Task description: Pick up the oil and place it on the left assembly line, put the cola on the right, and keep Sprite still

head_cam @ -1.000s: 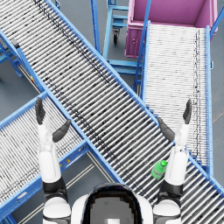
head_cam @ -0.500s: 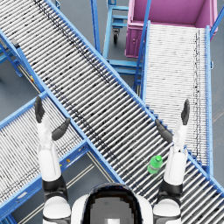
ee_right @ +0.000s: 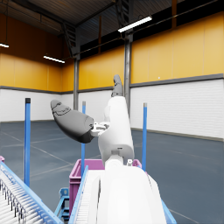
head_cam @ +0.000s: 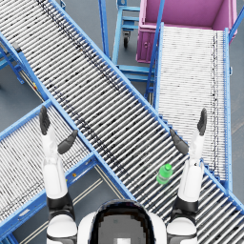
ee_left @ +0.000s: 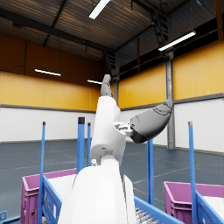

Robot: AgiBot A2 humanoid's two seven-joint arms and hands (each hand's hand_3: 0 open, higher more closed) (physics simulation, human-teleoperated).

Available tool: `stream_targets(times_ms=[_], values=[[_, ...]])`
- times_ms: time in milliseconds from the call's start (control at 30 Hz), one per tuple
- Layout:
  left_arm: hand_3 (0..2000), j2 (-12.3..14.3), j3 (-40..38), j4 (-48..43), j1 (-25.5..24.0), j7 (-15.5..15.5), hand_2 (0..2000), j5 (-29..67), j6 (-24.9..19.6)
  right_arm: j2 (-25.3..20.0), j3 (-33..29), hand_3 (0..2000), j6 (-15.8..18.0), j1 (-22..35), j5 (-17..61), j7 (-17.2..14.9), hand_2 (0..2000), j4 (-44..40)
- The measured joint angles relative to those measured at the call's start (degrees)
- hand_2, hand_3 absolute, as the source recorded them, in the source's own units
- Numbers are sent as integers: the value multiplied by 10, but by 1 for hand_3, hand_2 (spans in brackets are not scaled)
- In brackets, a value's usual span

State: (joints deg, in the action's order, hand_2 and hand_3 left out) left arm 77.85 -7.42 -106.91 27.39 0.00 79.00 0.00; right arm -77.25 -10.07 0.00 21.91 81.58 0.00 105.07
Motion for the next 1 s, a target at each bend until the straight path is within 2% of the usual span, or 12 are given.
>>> stream_targets(times_ms=[1000], values=[[0,2,-9,-6,13,0,0,0,0,-4,1,0,0,11,0,0,0,6]])
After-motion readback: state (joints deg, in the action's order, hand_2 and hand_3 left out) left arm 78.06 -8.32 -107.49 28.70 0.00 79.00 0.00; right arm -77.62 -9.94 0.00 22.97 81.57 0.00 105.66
